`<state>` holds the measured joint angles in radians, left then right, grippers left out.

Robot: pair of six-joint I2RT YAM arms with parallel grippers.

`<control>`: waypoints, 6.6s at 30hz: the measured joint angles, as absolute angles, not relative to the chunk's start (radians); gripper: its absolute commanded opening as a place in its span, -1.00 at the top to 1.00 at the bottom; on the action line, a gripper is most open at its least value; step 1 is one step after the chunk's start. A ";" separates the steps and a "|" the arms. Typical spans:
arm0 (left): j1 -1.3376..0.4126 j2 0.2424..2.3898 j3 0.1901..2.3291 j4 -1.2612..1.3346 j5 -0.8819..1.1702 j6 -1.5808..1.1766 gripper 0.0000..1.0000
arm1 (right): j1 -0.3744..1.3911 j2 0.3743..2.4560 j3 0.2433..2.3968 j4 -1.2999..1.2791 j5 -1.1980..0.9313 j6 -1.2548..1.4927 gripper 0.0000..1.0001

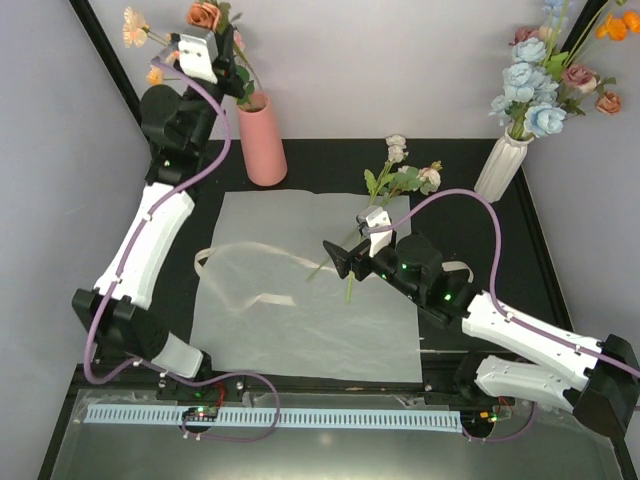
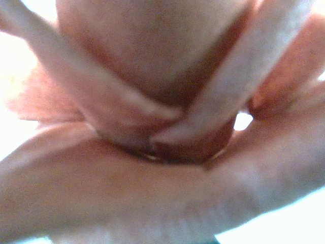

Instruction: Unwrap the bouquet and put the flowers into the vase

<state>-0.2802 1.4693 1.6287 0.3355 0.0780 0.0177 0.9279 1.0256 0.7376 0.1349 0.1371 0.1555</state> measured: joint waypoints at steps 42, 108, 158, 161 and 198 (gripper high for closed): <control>-0.128 1.837 1.877 0.339 0.049 -0.020 0.97 | 0.927 1.035 0.713 0.132 0.182 0.163 -0.94; -0.006 0.889 0.881 -0.329 0.237 -0.309 -0.98 | 0.728 1.401 1.084 -0.283 0.347 0.487 -0.91; -0.034 0.872 0.665 -0.605 0.397 -0.341 -0.98 | 0.584 2.135 1.562 -0.759 0.136 0.677 0.97; -0.034 0.872 0.665 -0.605 0.397 -0.341 -0.98 | 0.576 2.131 1.557 -0.742 0.117 0.669 0.97; -0.007 0.819 0.606 -0.252 0.705 -0.559 -0.90 | 0.624 1.528 1.050 -0.125 -0.201 0.345 0.97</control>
<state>-0.0074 0.8192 0.6060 -0.2516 0.7052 -0.5591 0.6239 1.5276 1.0500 -0.1246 -0.2008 0.3450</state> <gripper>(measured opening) 0.982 0.054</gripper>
